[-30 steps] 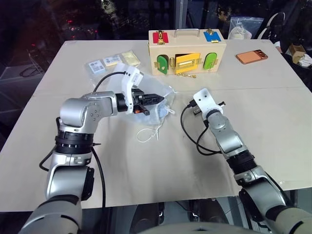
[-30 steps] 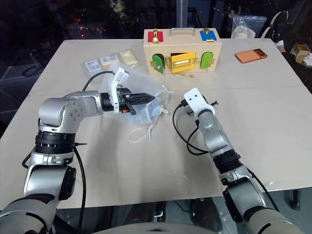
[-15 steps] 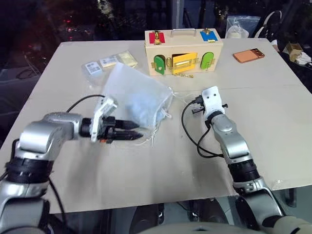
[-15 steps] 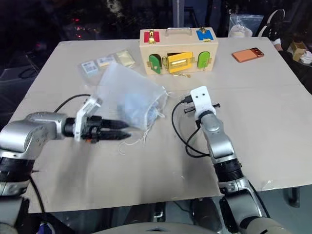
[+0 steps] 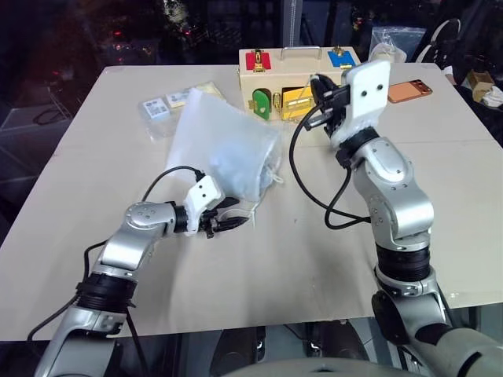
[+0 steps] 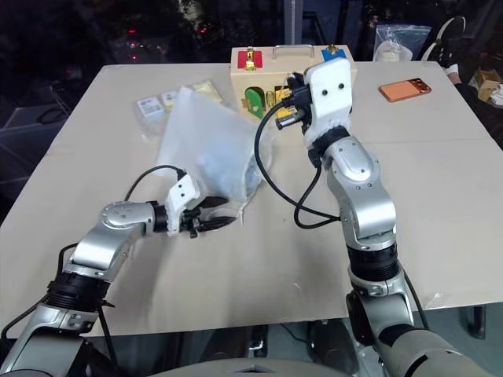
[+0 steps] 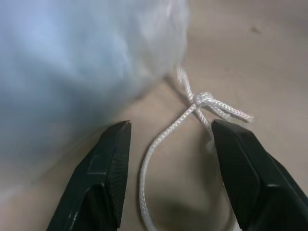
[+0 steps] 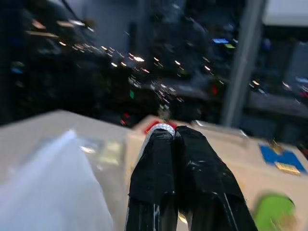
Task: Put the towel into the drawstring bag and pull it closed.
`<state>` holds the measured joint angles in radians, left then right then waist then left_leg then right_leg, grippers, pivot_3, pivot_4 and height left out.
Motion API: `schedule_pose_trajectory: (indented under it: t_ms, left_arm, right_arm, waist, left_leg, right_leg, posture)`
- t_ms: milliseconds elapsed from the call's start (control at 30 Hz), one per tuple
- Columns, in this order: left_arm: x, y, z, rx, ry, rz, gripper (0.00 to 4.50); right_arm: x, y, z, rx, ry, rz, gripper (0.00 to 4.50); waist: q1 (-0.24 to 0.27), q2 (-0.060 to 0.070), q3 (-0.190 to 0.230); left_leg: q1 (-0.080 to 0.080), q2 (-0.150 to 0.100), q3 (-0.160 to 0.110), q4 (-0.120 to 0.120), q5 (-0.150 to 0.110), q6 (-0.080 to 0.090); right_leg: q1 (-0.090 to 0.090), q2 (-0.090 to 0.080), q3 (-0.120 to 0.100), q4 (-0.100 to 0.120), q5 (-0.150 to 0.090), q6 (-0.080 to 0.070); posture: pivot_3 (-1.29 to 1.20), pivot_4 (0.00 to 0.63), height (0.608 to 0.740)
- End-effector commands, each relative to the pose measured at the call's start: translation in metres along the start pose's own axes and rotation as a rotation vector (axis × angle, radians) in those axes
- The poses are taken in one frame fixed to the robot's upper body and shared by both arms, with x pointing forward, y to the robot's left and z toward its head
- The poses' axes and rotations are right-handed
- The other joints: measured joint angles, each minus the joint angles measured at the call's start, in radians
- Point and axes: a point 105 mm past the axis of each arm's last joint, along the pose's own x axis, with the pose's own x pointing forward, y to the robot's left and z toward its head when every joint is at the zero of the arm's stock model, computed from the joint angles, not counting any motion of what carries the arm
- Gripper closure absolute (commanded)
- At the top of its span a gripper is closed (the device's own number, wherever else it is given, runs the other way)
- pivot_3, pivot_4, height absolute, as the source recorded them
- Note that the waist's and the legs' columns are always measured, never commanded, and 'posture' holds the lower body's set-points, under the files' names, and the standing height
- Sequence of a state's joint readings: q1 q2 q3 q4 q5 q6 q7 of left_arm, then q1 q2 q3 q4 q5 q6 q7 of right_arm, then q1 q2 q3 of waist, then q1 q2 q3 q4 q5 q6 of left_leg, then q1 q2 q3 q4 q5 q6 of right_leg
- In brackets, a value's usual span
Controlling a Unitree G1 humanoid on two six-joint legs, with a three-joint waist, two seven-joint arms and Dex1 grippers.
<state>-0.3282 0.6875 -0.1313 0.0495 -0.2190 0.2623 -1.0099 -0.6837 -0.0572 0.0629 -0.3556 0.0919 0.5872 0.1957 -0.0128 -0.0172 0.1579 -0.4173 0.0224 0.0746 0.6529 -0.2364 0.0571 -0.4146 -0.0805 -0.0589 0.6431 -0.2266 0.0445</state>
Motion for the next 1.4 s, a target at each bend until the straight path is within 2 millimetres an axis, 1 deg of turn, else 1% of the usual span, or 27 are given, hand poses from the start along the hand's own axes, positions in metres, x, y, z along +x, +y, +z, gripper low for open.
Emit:
schedule_pose_trajectory:
  t_ms: [33,133,167,200,233,267,300,333,400,433,500,567,633,733,833,867,933,967,1000,1067,1133,1167,1300,1400]
  left_arm:
    - [0.010,-0.015,-0.007,-0.073,0.012,-0.073,1.81]
    - [0.018,-0.013,-0.005,-0.136,-0.006,-0.061,1.81]
    - [0.020,-0.012,-0.006,-0.130,0.000,-0.058,1.81]
    - [0.020,-0.011,-0.007,-0.118,0.008,-0.061,2.20]
    - [0.019,-0.010,-0.008,-0.112,0.016,-0.062,2.34]
    - [0.018,-0.007,-0.008,-0.115,0.017,-0.053,2.67]
    - [0.015,-0.002,-0.007,-0.121,0.013,-0.040,3.08]
    - [0.011,0.001,-0.007,-0.125,0.009,-0.036,3.68]
    - [0.007,0.004,-0.007,-0.118,0.011,-0.032,4.45]
    - [0.005,0.005,-0.008,-0.114,0.014,-0.030,4.45]
    - [0.004,0.006,-0.014,-0.039,0.053,-0.020,4.45]
    - [0.006,0.007,-0.019,0.016,0.080,-0.003,4.45]
    - [0.011,0.003,-0.019,0.035,0.075,-0.006,4.45]
    - [0.019,-0.007,-0.014,-0.015,0.042,-0.032,4.45]
    - [0.024,-0.009,-0.012,-0.070,0.024,-0.039,4.45]
    - [0.025,-0.007,-0.012,-0.071,0.025,-0.027,3.94]
    - [0.026,-0.002,-0.013,-0.073,0.025,0.005,3.94]
    - [0.024,0.000,-0.013,-0.071,0.022,0.017,4.09]
    - [0.022,0.004,-0.013,-0.066,0.014,0.044,4.45]
    - [0.016,0.012,-0.010,-0.072,-0.012,0.093,4.45]
    - [0.006,0.027,-0.003,-0.030,-0.046,0.190,4.45]
    - [0.001,0.031,-0.001,0.002,-0.055,0.223,4.45]
    - [-0.011,0.041,0.006,0.056,-0.092,0.332,4.45]
    - [-0.024,0.056,0.020,0.068,-0.185,0.475,4.45]
  right_arm:
    - [-0.002,0.002,0.004,-0.021,-0.011,0.020,4.50]
    - [-0.002,0.002,0.000,-0.016,-0.002,0.020,4.50]
    - [-0.001,0.002,-0.001,-0.014,0.000,0.019,4.50]
    - [-0.001,0.002,-0.002,-0.014,0.003,0.018,4.50]
    - [-0.002,0.002,-0.003,-0.014,0.006,0.016,4.50]
    - [-0.002,0.002,-0.004,-0.014,0.010,0.014,4.50]
    - [-0.002,0.001,-0.005,-0.014,0.013,0.013,4.50]
    - [-0.002,0.001,-0.006,-0.014,0.015,0.012,4.50]
    - [-0.003,0.001,-0.008,-0.015,0.021,0.012,4.50]
    - [-0.003,0.001,-0.009,-0.016,0.023,0.012,4.50]
    - [-0.004,0.001,-0.011,-0.013,0.027,0.011,4.50]
    - [-0.004,0.002,-0.011,-0.011,0.028,0.012,4.50]
    - [-0.003,0.002,-0.012,-0.011,0.029,0.013,4.50]
    - [-0.003,0.002,-0.013,-0.010,0.031,0.013,4.50]
    - [-0.003,0.002,-0.014,-0.009,0.034,0.012,4.50]
    - [-0.003,0.002,-0.015,-0.009,0.036,0.011,4.50]
    - [-0.003,0.000,-0.016,-0.009,0.040,0.007,4.50]
    - [-0.004,-0.001,-0.017,-0.009,0.042,0.003,4.50]
    - [-0.005,-0.003,-0.018,-0.012,0.045,-0.004,4.50]
    - [-0.007,-0.007,-0.019,-0.014,0.049,-0.020,4.50]
    - [-0.009,-0.017,-0.019,-0.024,0.051,-0.050,4.50]
    - [-0.010,-0.022,-0.019,-0.030,0.051,-0.065,4.50]
    - [-0.014,-0.035,-0.017,-0.048,0.047,-0.100,4.50]
    - [-0.015,-0.041,-0.013,-0.061,0.036,-0.118,4.50]
  waist:
    - [0.000,0.000,0.000]
    - [0.002,0.000,0.000]
    - [0.004,0.000,0.000]
    - [0.004,0.000,0.000]
    - [0.004,0.000,0.000]
    - [0.003,0.000,0.000]
    - [0.001,0.000,0.000]
    - [0.000,0.000,0.000]
    - [-0.001,0.000,0.000]
    - [-0.003,0.000,0.000]
    - [-0.006,0.000,0.000]
    - [-0.006,0.000,0.000]
    - [-0.003,0.000,-0.001]
    - [0.000,0.000,-0.001]
    - [0.003,0.000,-0.001]
    - [0.003,0.000,-0.001]
    - [0.003,0.000,-0.002]
    - [0.002,0.000,-0.002]
    - [0.002,0.000,-0.002]
    - [0.000,0.000,-0.002]
    - [-0.001,0.000,-0.001]
    - [-0.001,0.000,-0.001]
    - [-0.003,0.000,-0.001]
    - [-0.002,0.000,-0.001]
  left_leg:
    - [0.000,0.000,0.000,0.000,0.000,0.000]
    - [0.000,-0.001,0.001,0.001,-0.001,0.002]
    - [0.000,-0.001,0.001,0.001,-0.001,0.002]
    - [0.000,-0.001,0.000,0.002,-0.001,0.003]
    - [0.000,-0.001,0.000,0.002,-0.001,0.004]
    - [0.000,-0.001,0.000,0.002,-0.001,0.004]
    - [0.001,-0.001,0.000,0.002,-0.001,0.004]
    - [0.001,-0.001,0.000,0.002,-0.001,0.003]
    - [0.001,-0.001,0.000,0.002,0.000,0.002]
    - [0.001,-0.001,0.000,0.002,0.000,0.002]
    - [0.001,0.000,0.000,0.002,0.000,0.001]
    - [0.001,0.000,0.000,0.001,0.000,0.002]
    - [0.001,0.000,0.000,0.001,0.000,0.002]
    - [0.002,0.000,0.000,0.001,-0.001,0.003]
    - [0.002,0.000,0.000,0.002,-0.002,0.005]
    - [0.002,0.000,0.000,0.002,-0.002,0.005]
    - [0.001,-0.001,0.000,0.002,-0.002,0.004]
    - [0.001,-0.001,0.000,0.002,-0.002,0.004]
    - [0.001,-0.001,0.000,0.002,-0.001,0.004]
    - [0.001,-0.001,0.000,0.002,-0.001,0.004]
    - [0.001,0.000,0.000,0.002,-0.002,0.004]
    - [0.001,0.000,0.000,0.002,-0.002,0.004]
    - [0.001,0.000,0.000,0.002,-0.002,0.004]
    - [0.001,0.000,0.000,0.001,0.000,0.001]
  right_leg:
    - [0.000,-0.001,0.000,0.000,0.000,0.000]
    - [0.001,-0.001,0.001,0.000,0.000,0.000]
    - [0.001,-0.001,0.001,0.000,0.000,0.000]
    - [0.001,-0.001,0.000,0.000,0.000,0.000]
    - [0.001,-0.001,0.000,0.000,0.000,0.000]
    - [0.001,-0.001,0.000,0.001,0.000,0.000]
    - [0.001,-0.001,0.000,0.001,0.000,0.000]
    - [0.001,-0.001,0.000,0.001,0.000,0.000]
    - [0.001,0.000,0.001,0.001,0.000,0.000]
    - [0.001,0.000,0.001,0.001,0.000,0.000]
    - [0.001,0.001,0.001,0.002,0.000,0.000]
    - [0.001,0.001,0.001,0.002,0.000,0.000]
    - [0.001,0.001,0.001,0.002,0.000,0.000]
    - [0.001,0.000,0.001,0.002,0.000,0.000]
    - [0.002,0.000,0.001,0.002,0.000,0.000]
    - [0.002,0.000,0.001,0.002,0.000,0.000]
    - [0.002,0.000,0.001,0.001,0.000,0.000]
    - [0.002,0.000,0.001,0.001,0.000,0.000]
    - [0.002,0.000,0.001,0.001,0.000,0.000]
    - [0.002,0.000,0.001,0.001,0.000,0.000]
    - [0.001,0.000,0.001,0.001,0.000,0.000]
    - [0.001,0.000,0.001,0.002,0.000,0.000]
    - [0.001,0.000,0.001,0.002,0.000,0.000]
    - [0.001,-0.001,0.001,0.001,0.000,0.000]
  posture:
    - [0.00,0.150,0.740]
    - [0.00,0.150,0.740]
    - [0.00,0.150,0.740]
    - [0.00,0.150,0.740]
    - [0.00,0.150,0.740]
    - [0.00,0.150,0.740]
    - [0.00,0.150,0.740]
    - [0.00,0.150,0.740]
    - [0.00,0.150,0.740]
    - [0.00,0.150,0.740]
    - [0.00,0.150,0.740]
    - [0.00,0.150,0.740]
    - [0.00,0.150,0.740]
    - [0.00,0.150,0.740]
    - [0.00,0.150,0.740]
    - [0.00,0.150,0.740]
    - [0.00,0.150,0.740]
    - [0.00,0.150,0.740]
    - [0.00,0.150,0.740]
    - [0.00,0.150,0.740]
    - [0.00,0.150,0.740]
    - [0.00,0.150,0.740]
    - [0.00,0.150,0.740]
    - [0.00,0.150,0.740]
